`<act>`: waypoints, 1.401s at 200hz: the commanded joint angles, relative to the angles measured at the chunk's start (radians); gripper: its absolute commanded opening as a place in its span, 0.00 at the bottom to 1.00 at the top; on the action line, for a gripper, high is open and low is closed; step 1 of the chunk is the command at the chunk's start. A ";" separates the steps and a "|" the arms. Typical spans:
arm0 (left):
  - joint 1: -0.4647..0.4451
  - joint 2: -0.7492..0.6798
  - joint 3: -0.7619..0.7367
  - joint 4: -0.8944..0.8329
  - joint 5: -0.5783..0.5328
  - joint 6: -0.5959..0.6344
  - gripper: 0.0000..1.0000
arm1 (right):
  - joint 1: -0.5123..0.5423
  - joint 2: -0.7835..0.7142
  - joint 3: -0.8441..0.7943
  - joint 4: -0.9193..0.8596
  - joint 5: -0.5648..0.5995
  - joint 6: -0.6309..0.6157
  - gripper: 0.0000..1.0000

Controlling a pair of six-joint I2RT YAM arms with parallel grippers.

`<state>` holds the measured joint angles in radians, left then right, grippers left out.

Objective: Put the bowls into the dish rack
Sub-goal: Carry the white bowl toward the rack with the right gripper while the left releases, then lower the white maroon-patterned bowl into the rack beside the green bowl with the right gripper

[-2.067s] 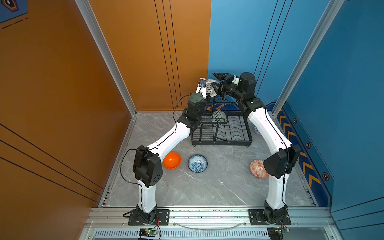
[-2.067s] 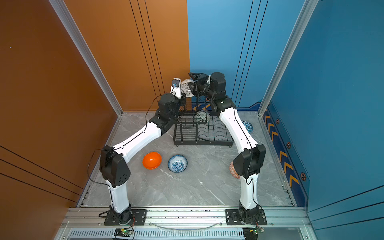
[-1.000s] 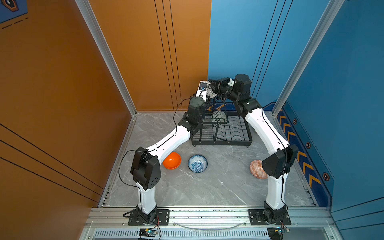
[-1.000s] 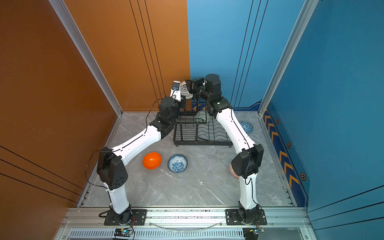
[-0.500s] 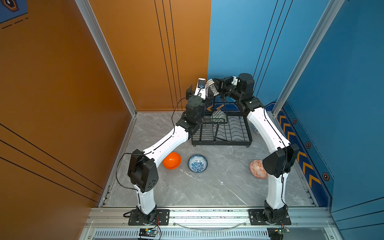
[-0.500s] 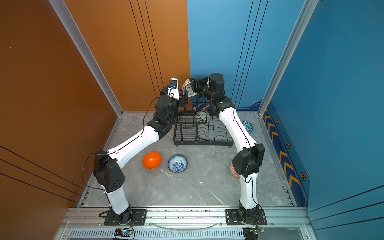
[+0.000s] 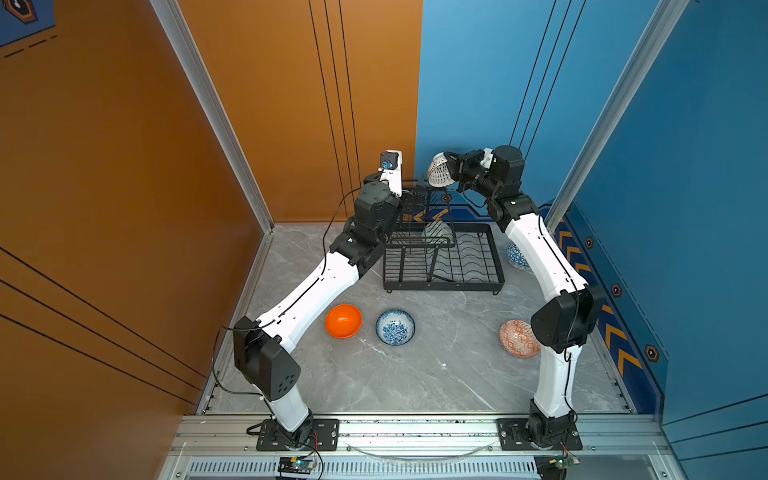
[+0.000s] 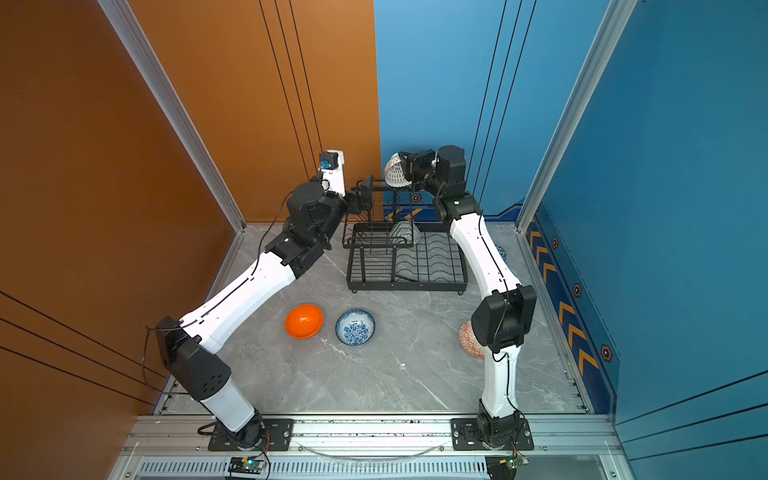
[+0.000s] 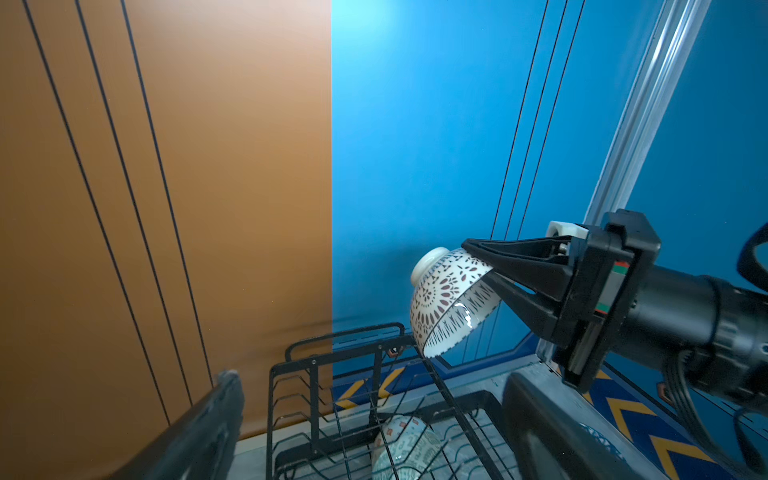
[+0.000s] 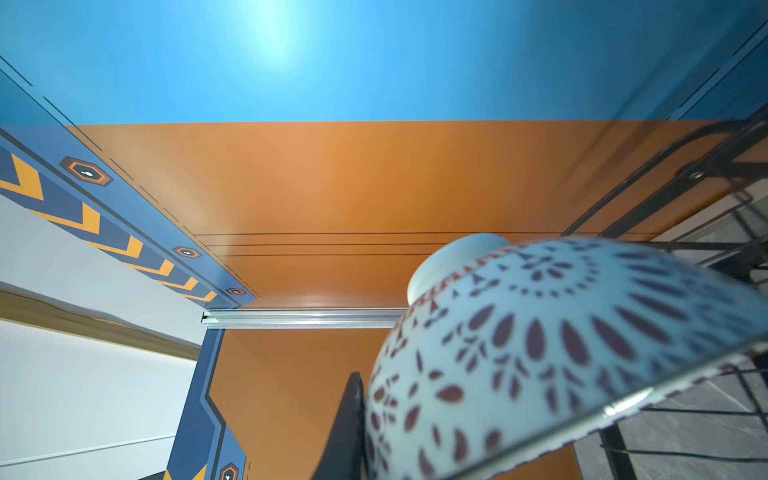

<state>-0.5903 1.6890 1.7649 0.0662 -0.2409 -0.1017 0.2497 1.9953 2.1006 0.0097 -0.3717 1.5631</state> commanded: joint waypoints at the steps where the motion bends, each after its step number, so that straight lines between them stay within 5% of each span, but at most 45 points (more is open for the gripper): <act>1: 0.015 0.006 0.074 -0.121 0.151 -0.101 0.98 | -0.036 -0.107 -0.098 0.196 -0.006 -0.057 0.00; 35: 0.020 0.015 0.107 -0.181 0.234 -0.148 0.98 | -0.106 -0.223 -0.366 0.385 0.024 -0.064 0.00; 100: 0.026 0.030 0.113 -0.207 0.302 -0.215 0.98 | -0.185 -0.348 -0.717 0.465 0.043 -0.129 0.00; 178: 0.031 0.003 0.081 -0.245 0.339 -0.268 0.98 | -0.140 -0.295 -0.890 0.570 0.051 -0.217 0.00; 280: 0.046 -0.065 -0.001 -0.286 0.338 -0.284 0.98 | -0.049 -0.115 -0.894 0.720 0.071 -0.201 0.00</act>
<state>-0.5587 1.6787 1.7920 -0.2104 0.0834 -0.3687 0.1783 1.8648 1.1896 0.6147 -0.3313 1.3838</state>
